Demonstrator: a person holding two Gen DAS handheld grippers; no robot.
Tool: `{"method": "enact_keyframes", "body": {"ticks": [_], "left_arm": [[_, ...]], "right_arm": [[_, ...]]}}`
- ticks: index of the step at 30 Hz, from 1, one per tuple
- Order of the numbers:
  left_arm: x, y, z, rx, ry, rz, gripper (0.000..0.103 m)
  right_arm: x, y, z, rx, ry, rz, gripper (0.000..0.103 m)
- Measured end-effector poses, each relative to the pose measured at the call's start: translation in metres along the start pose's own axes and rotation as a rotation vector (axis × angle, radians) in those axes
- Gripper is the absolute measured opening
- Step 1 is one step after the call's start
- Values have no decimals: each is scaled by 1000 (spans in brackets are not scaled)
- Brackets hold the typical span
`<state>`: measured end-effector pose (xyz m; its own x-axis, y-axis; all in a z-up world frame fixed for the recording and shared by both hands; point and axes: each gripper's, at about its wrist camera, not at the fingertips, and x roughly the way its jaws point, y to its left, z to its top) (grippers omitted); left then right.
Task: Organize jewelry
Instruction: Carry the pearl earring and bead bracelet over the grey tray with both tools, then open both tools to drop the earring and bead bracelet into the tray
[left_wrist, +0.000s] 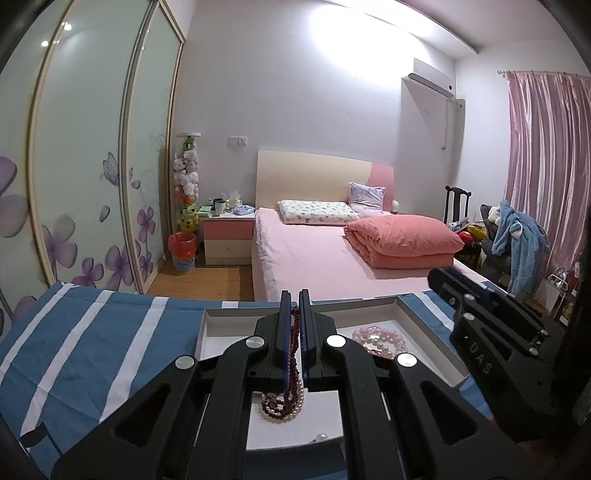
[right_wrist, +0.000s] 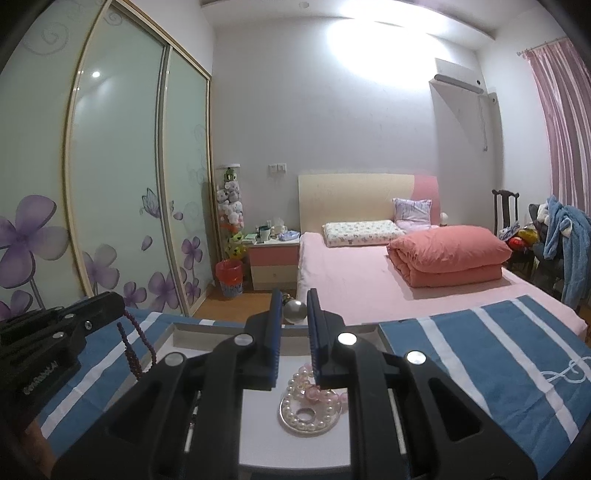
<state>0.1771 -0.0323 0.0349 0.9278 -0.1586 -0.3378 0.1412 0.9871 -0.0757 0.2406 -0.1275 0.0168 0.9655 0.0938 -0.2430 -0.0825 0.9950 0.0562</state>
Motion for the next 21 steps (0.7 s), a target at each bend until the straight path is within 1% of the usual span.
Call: {"method": "enact_keyframes", "body": {"ticks": [6,10,15,17,18,19,21], "left_arm": [[18,1,-2,-5,24,-13,5],[26,1,-2,-7,30,-15,5],[38,2,-6,-24,64,-11,5],[43,4,-8,-39,85,-15,5],[45,6,-9,-51,92,-16,5],[46,8,-10,-58,96,-20,6],[45,14,-9,-74,101,-20,7]], "right_arm": [[23,-4,-12,14,54,5,14],[32,-5,-13,17,69,7,14],[46,-6,-17,30,109,24,14],[53,-5,-21,30,145,41,15],[55,-5,-22,33,155,46,18],[55,-5,-23,37,161,49,34],[53,-7,-23,50,155,50,47]]}}
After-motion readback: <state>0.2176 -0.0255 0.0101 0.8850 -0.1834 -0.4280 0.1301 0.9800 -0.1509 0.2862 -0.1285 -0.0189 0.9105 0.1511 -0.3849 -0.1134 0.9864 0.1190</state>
